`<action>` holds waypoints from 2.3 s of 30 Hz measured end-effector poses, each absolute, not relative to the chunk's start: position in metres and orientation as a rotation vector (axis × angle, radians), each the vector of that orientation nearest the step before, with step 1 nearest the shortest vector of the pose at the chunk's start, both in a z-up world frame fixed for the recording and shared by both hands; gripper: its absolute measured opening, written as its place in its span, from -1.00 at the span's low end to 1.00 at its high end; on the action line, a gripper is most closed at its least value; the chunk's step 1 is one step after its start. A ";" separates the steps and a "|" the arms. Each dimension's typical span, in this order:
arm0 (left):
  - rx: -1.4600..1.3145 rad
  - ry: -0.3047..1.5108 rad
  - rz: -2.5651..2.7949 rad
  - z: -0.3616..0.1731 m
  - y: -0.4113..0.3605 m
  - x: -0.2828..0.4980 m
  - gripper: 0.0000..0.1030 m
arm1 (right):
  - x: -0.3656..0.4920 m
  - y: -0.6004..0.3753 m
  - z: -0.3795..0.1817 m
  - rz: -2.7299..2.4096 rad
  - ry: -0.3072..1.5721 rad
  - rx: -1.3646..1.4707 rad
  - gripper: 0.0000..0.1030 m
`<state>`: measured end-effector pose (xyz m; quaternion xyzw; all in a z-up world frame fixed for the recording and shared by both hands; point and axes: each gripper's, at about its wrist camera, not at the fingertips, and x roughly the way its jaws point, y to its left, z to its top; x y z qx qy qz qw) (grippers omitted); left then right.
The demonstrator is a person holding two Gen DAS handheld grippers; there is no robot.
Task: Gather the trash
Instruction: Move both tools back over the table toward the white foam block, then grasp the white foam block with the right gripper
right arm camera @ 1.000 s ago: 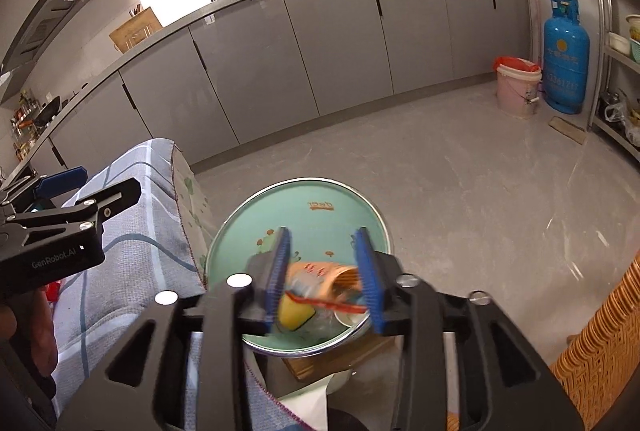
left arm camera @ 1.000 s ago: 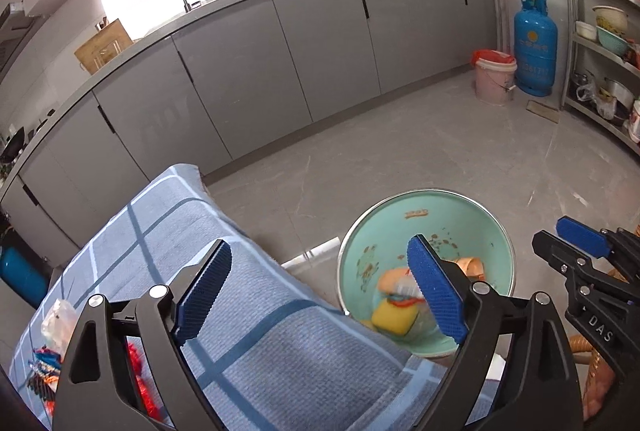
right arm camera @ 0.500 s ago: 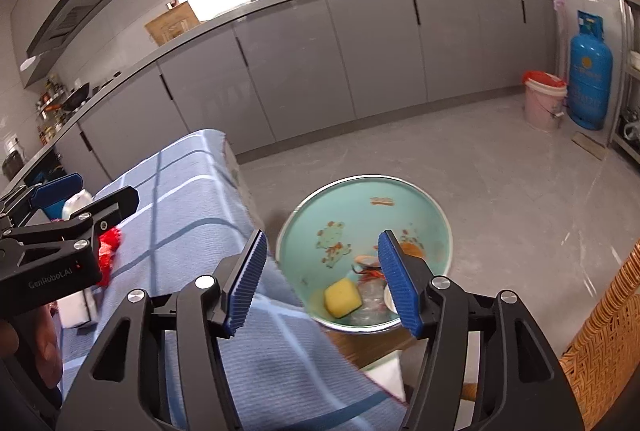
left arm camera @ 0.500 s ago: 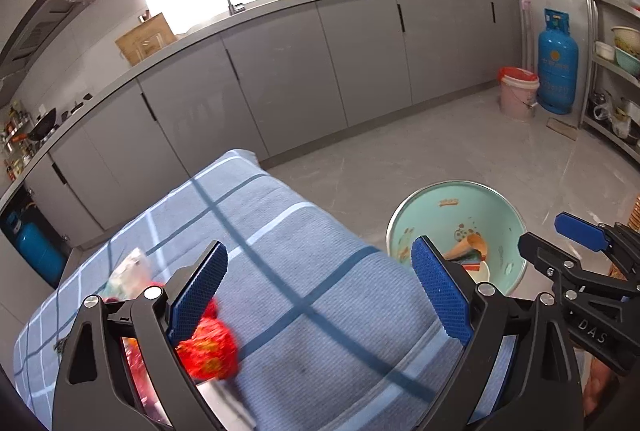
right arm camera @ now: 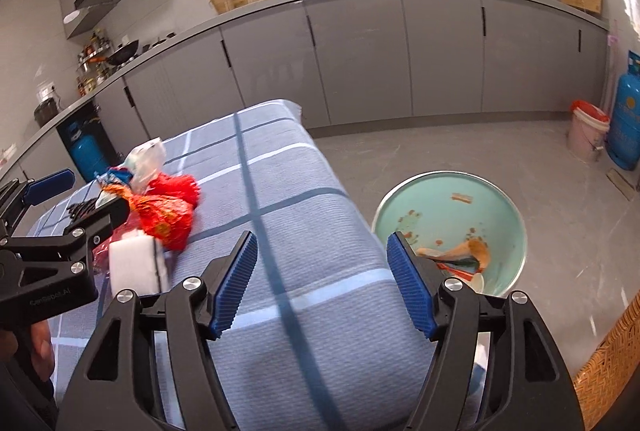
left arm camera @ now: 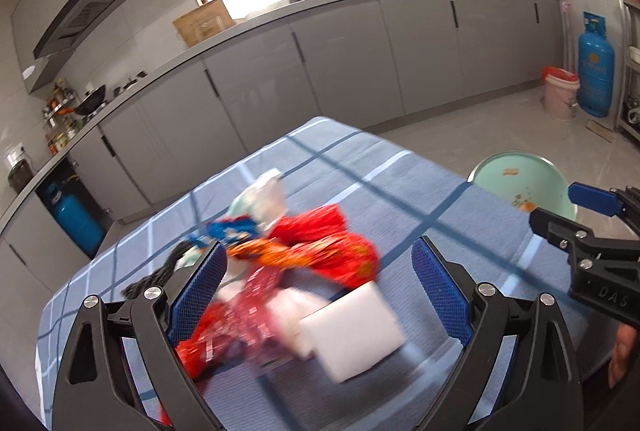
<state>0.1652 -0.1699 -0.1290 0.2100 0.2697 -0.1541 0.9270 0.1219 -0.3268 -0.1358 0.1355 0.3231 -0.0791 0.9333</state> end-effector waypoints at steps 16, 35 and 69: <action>0.352 0.620 -0.102 -0.139 -0.052 0.181 0.79 | 0.137 -0.246 -0.126 -0.050 0.678 0.171 0.55; 0.296 0.773 -0.041 -0.185 -0.003 0.192 0.79 | 0.152 -0.179 -0.141 0.042 0.720 0.081 0.78; 0.247 0.829 -0.164 -0.195 -0.004 0.186 -0.85 | 0.158 -0.163 -0.154 0.083 0.774 0.031 0.05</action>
